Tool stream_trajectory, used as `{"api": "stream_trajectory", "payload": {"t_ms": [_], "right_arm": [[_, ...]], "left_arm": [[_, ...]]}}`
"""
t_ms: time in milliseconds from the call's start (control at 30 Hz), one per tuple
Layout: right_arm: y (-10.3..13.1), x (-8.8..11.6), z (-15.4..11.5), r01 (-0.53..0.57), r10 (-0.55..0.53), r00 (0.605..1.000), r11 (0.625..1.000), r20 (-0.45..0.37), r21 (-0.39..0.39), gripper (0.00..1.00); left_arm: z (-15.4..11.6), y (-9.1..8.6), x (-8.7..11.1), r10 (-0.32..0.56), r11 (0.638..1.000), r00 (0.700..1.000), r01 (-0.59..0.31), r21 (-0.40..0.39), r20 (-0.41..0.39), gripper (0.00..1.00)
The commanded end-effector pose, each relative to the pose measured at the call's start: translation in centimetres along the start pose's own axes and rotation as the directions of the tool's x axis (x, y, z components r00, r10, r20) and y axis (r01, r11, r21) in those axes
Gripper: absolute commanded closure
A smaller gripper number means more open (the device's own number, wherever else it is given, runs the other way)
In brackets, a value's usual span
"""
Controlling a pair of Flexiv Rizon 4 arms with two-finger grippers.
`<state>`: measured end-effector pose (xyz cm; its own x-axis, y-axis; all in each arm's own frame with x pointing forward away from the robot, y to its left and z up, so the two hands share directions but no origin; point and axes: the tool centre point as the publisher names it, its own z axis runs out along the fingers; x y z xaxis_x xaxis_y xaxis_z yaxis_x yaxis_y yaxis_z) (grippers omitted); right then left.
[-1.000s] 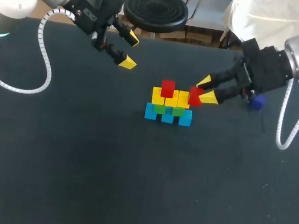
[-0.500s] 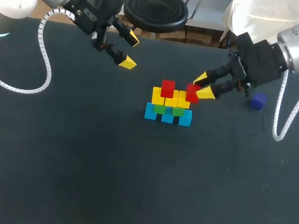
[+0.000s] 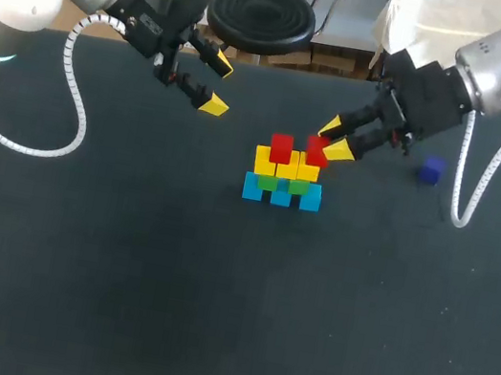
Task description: Place the blue cubes, place green cubes on the blue cubes, place the yellow cubes on the green cubes, then place the red cubes on the yellow cubes, and place purple cube on the red cubes.
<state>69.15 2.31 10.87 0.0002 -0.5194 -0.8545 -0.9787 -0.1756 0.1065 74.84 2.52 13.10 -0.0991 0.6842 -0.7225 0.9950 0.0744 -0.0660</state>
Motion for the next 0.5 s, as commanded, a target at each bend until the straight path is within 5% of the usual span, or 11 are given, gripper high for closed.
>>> {"api": "stream_trajectory", "payload": {"t_ms": [33, 500], "right_arm": [[0.09, -0.03, -0.04, 0.000, 0.000, 1.000, 1.000, -0.001, 0.002, 1.00], [0.15, 0.08, 0.29, -0.041, 0.041, 0.999, 0.999, -0.001, -0.017, 1.00]], "left_arm": [[0.01, 0.11, 0.00, 0.001, 1.000, 1.000, -0.001, 0.003, -0.002, 0.00], [0.01, 0.11, 0.00, 0.001, 1.000, 1.000, -0.001, 0.003, -0.002, 0.00]]}}
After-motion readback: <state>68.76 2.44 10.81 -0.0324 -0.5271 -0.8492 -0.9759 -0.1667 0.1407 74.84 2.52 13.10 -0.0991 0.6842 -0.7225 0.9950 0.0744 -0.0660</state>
